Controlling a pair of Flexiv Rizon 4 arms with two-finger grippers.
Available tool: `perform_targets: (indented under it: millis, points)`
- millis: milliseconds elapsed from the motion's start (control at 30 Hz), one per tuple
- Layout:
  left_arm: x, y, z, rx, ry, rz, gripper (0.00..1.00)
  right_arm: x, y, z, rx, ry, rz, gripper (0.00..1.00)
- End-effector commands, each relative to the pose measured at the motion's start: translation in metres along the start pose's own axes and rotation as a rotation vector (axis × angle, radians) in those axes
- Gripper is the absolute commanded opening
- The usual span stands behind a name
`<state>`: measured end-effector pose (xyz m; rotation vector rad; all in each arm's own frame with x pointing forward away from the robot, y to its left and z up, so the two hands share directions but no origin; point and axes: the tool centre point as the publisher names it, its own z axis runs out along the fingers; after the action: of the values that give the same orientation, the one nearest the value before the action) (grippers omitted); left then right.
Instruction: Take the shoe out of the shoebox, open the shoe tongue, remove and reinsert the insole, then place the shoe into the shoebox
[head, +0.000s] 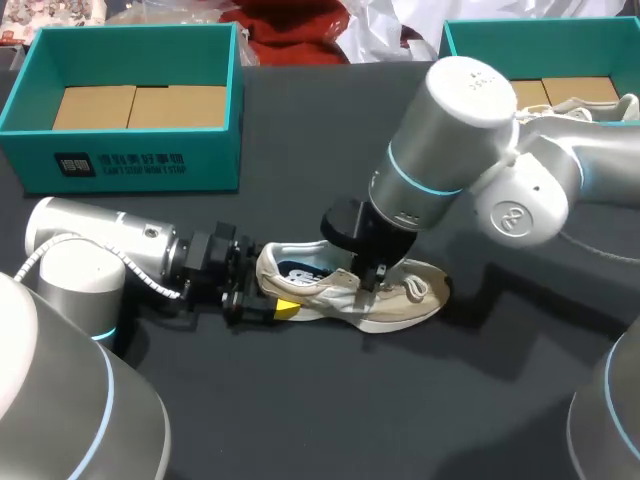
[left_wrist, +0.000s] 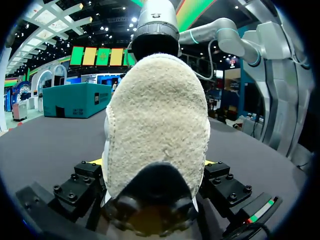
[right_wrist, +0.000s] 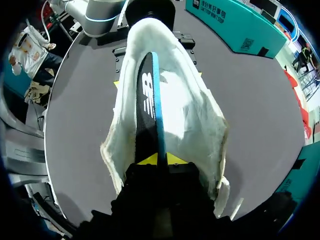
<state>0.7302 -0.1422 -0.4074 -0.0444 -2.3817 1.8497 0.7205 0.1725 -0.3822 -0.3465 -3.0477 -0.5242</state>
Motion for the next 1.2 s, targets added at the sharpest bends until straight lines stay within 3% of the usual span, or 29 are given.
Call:
perform_targets:
  millis: [33,400,833,1200]
  points:
    - [0.000,0.003,0.000,-0.001,-0.003,-0.001,0.00,0.005,-0.019,-0.019,-0.158,-0.006,-0.030,0.00]
    - [0.000,0.003,0.000,-0.001,-0.003,-0.001,0.00,-0.007,-0.014,-0.032,-0.322,0.032,-0.144,0.00]
    - [0.000,0.003,0.000,-0.001,-0.003,-0.001,0.00,-0.004,0.035,-0.045,-0.304,0.043,-0.300,0.00]
    - [0.000,0.003,0.000,-0.001,-0.003,-0.001,0.00,0.000,0.061,-0.048,-0.258,0.084,-0.372,0.00]
